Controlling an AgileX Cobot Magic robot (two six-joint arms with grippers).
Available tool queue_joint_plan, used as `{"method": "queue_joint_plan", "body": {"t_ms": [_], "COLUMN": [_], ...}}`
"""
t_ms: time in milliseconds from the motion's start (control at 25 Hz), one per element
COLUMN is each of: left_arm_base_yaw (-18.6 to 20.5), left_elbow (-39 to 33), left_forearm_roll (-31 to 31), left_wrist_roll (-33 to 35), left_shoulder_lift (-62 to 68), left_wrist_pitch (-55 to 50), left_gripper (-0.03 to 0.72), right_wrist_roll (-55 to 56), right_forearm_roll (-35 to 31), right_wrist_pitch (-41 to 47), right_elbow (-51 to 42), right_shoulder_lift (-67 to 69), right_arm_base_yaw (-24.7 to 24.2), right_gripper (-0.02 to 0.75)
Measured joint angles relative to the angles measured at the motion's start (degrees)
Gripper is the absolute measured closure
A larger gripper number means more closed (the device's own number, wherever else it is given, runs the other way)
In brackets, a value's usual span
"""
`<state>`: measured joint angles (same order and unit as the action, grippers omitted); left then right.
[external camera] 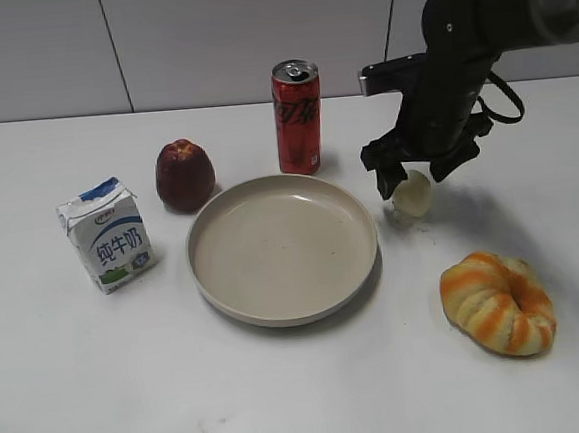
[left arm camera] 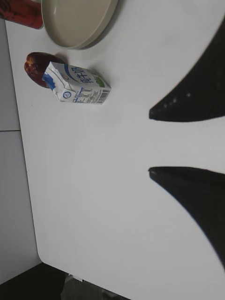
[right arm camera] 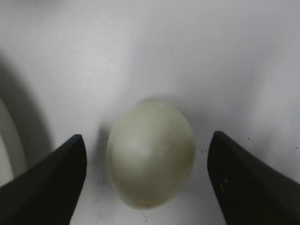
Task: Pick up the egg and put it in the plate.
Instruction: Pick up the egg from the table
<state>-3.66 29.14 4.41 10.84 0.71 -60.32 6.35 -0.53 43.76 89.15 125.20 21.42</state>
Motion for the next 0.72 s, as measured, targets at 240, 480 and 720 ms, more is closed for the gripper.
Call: {"method": "queue_joint_plan", "body": {"t_ms": [240,480,720], "left_arm_base_yaw": [0.00,0.00,0.00], "left_elbow": [0.00,0.00,0.00], "left_forearm_roll": [0.00,0.00,0.00], "left_wrist_roll": [0.00,0.00,0.00], "left_shoulder_lift": [0.00,0.00,0.00], "left_wrist_pitch": [0.00,0.00,0.00], "left_gripper": [0.449,0.449,0.449], "right_wrist_roll": [0.54,0.68,0.61], "right_forearm_roll": [0.53,0.94,1.15], "right_wrist_pitch": [-0.25,-0.75,6.14], "right_elbow": [0.17,0.44,6.22], "right_shoulder_lift": [2.49,2.60,2.52], "right_arm_base_yaw": [0.00,0.00,0.00], "right_gripper": [0.169,0.276,0.276]}}
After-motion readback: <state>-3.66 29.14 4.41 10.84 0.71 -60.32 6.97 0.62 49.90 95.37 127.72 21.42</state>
